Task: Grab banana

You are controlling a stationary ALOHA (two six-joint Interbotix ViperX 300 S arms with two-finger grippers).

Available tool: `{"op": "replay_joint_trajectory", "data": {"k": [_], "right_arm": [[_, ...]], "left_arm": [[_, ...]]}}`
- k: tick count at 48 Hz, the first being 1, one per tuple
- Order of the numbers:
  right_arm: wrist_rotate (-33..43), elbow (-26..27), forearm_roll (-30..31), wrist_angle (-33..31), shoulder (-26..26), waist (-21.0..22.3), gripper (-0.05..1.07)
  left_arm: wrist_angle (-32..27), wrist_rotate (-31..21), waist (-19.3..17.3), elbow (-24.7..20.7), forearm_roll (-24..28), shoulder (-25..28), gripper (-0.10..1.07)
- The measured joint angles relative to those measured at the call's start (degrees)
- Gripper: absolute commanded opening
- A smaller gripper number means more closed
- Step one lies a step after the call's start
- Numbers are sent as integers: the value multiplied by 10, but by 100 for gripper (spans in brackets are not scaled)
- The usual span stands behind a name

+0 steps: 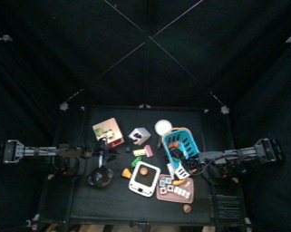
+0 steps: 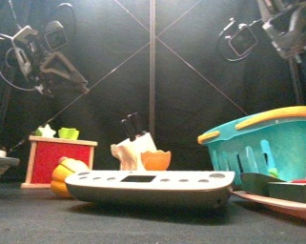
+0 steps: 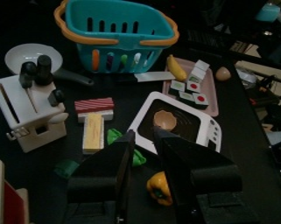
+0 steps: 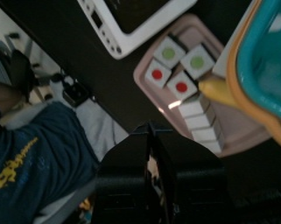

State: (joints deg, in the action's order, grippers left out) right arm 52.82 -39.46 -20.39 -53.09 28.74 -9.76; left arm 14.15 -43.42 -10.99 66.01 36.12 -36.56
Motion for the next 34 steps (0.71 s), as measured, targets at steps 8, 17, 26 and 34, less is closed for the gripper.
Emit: {"op": "replay_joint_trajectory", "data": {"k": [8,17,26,34], "right_arm": [[1,-20,6,-16,0,-40,46],[1,-45,31,-12,0,-54,46],[1,-69,75,2,0,-54,51],[1,-73,121,11,-6,-54,65]], "left_arm": [[0,-1,-4,4,-4,0,68],[1,0,-4,8,-14,0,68],[1,-1,-4,15,-24,0,68],[1,-1,-4,18,-32,-1,68]]}}
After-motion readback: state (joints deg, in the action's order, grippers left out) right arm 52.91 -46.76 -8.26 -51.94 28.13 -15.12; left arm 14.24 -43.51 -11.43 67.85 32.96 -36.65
